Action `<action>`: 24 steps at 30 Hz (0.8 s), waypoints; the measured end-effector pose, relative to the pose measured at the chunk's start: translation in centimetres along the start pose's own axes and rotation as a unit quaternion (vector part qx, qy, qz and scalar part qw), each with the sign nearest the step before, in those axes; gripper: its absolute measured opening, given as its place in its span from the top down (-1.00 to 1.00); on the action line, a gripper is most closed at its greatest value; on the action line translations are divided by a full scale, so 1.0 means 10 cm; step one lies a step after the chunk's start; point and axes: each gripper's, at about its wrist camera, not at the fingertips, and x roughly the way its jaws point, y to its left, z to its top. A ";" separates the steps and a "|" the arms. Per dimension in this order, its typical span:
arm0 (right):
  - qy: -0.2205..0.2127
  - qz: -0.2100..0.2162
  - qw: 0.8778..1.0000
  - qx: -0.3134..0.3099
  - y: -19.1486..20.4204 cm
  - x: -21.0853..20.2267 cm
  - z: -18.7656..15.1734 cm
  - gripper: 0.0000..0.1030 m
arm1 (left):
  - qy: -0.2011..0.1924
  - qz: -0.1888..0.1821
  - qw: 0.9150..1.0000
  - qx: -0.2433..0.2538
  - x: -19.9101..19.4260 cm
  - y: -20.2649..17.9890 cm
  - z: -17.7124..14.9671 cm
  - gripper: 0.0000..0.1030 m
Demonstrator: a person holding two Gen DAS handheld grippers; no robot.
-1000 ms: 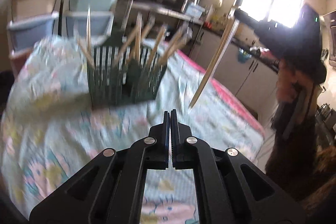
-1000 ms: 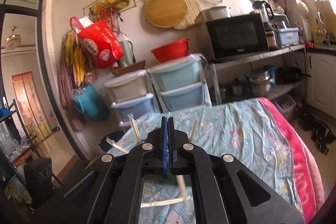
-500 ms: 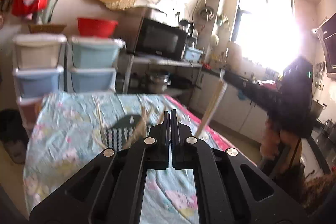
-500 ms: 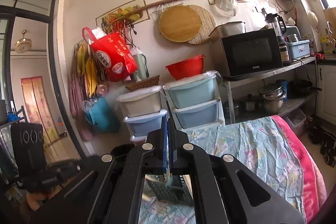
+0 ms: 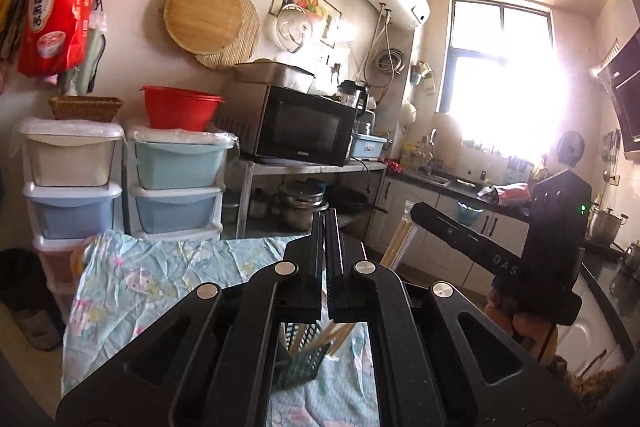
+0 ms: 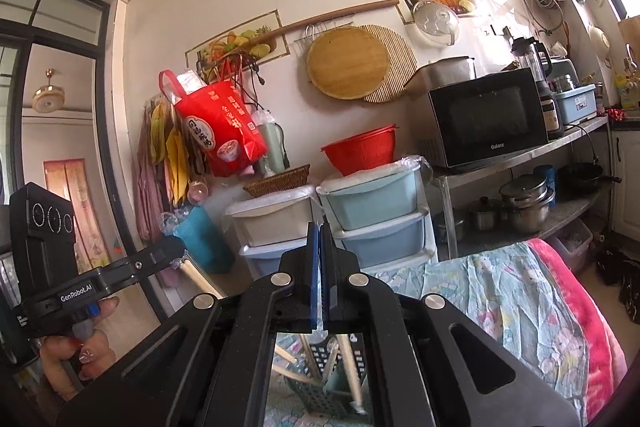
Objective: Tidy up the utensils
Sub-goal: 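Lift and carry both held chopsticks over the green caddy, then lower the chopsticks into the caddy slots and open both grippers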
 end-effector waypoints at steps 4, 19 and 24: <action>-0.004 -0.005 1.000 -0.004 -0.02 0.08 0.03 0.98 | -0.001 0.011 1.000 -0.006 0.09 0.08 0.08 1.00; 0.003 -0.014 1.000 -0.010 -0.21 0.53 -0.12 0.98 | 0.036 0.048 0.998 -0.023 0.53 0.46 -0.10 1.00; 0.026 -0.026 0.999 -0.010 -0.29 0.72 -0.29 0.98 | 0.058 0.057 0.996 -0.032 0.66 0.60 -0.25 1.00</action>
